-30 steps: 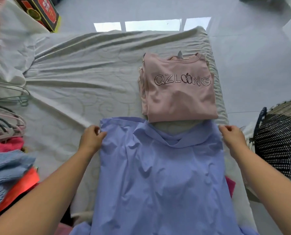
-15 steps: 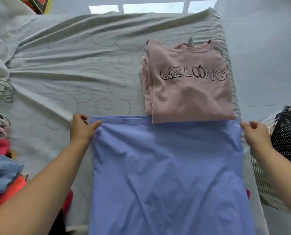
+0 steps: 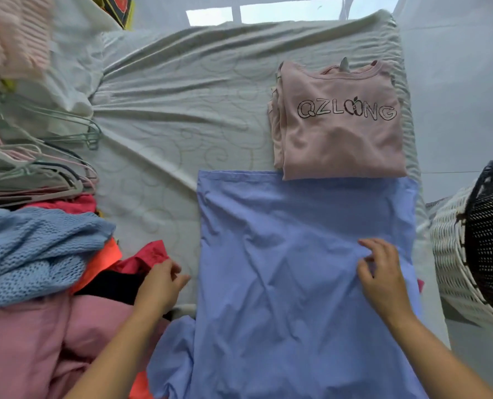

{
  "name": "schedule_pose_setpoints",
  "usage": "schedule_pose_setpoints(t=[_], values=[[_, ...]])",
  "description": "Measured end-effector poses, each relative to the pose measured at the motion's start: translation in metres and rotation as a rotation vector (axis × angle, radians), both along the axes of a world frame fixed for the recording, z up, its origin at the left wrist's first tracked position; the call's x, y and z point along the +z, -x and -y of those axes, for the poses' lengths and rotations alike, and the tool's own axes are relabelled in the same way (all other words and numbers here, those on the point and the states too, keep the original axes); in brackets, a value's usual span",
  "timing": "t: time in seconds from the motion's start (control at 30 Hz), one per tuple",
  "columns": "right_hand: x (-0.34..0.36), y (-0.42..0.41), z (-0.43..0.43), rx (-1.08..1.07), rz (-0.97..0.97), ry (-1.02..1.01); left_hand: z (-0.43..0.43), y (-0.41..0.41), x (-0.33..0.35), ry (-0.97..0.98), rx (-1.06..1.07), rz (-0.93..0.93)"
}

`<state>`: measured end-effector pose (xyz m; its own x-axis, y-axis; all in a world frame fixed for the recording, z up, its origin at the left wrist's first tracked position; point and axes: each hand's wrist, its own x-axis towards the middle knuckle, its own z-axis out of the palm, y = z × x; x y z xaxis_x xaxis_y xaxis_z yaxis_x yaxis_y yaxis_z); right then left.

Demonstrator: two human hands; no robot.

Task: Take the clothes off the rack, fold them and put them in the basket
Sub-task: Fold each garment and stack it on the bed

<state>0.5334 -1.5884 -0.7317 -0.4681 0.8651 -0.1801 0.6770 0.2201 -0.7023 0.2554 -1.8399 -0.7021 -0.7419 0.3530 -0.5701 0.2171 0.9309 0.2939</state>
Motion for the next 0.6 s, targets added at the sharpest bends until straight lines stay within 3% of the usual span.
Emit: schedule_pose_setpoints(t=[0.07, 0.13, 0.2, 0.33, 0.47, 0.6], values=[[0.005, -0.01, 0.048, 0.017, -0.083, 0.164, 0.037, -0.026, 0.003, 0.13, -0.103, 0.096], [0.004, -0.024, 0.094, 0.087, -0.089, 0.281, 0.062, -0.049, 0.004, 0.094, -0.134, 0.17], [0.0, -0.038, 0.13, 0.159, -0.062, 0.351, 0.075, -0.065, 0.007, 0.042, -0.134, 0.127], [-0.007, -0.061, 0.17, 0.309, -0.009, 0.375, 0.09, -0.081, 0.006, 0.041, -0.051, -0.065], [-0.016, -0.079, 0.194, 0.651, 0.157, 0.44, 0.1, -0.088, 0.004, 0.036, 0.093, 0.098], [-0.013, -0.089, 0.197, 0.805, 0.302, 0.46, 0.105, -0.08, 0.021, -0.124, 0.112, 0.185]])
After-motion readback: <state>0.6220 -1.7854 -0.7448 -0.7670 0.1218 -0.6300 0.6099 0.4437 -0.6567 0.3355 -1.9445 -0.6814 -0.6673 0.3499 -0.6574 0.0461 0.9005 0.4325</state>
